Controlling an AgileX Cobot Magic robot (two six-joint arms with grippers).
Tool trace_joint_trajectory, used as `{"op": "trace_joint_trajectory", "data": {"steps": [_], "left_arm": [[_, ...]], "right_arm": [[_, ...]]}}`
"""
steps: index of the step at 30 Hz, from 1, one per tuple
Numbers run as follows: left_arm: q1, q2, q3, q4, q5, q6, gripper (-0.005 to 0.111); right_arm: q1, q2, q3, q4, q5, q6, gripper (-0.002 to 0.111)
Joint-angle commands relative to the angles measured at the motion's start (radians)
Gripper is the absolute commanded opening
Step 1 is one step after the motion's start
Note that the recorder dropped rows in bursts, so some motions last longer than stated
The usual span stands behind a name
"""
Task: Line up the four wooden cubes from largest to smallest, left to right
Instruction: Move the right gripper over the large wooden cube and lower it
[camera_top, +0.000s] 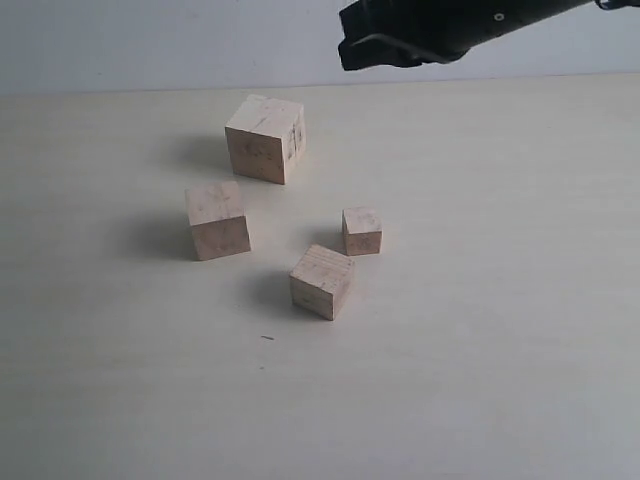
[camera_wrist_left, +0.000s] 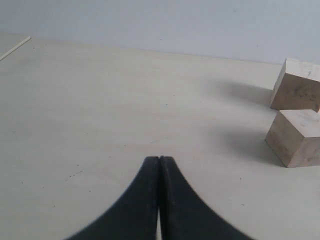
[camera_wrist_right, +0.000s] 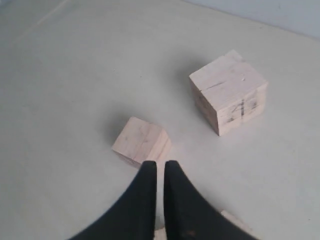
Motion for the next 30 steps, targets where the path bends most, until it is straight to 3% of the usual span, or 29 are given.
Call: {"op": "trace_joint_trajectory", "data": {"steps": [1,3,11,15,25,30], "left_arm": [[-0.009,-0.007,0.0,0.006,-0.012,0.0,0.0],[-0.009,-0.007,0.0,0.006,-0.012,0.0,0.0],[-0.009,-0.007,0.0,0.006,-0.012,0.0,0.0],[-0.009,-0.007,0.0,0.006,-0.012,0.0,0.0],[-0.009,-0.007,0.0,0.006,-0.012,0.0,0.0],[-0.009,-0.007,0.0,0.006,-0.012,0.0,0.0]], "right_arm": [[0.026,0.004,-0.071,-0.207,-0.024,0.186,0.015],[0.026,0.004,-0.094,-0.233,-0.024,0.196,0.024],[0.026,0.08,-0.173,-0.242,-0.033,0.096,0.078],[0.026,0.17,-0.199,-0.238,-0.068,0.089,0.085],[0.056,0.405,-0.385,-0.238,-0.026,-0.042,0.088],[0.084,0.47,-0.46,-0.235,-0.024,-0.076,0.102]]}}
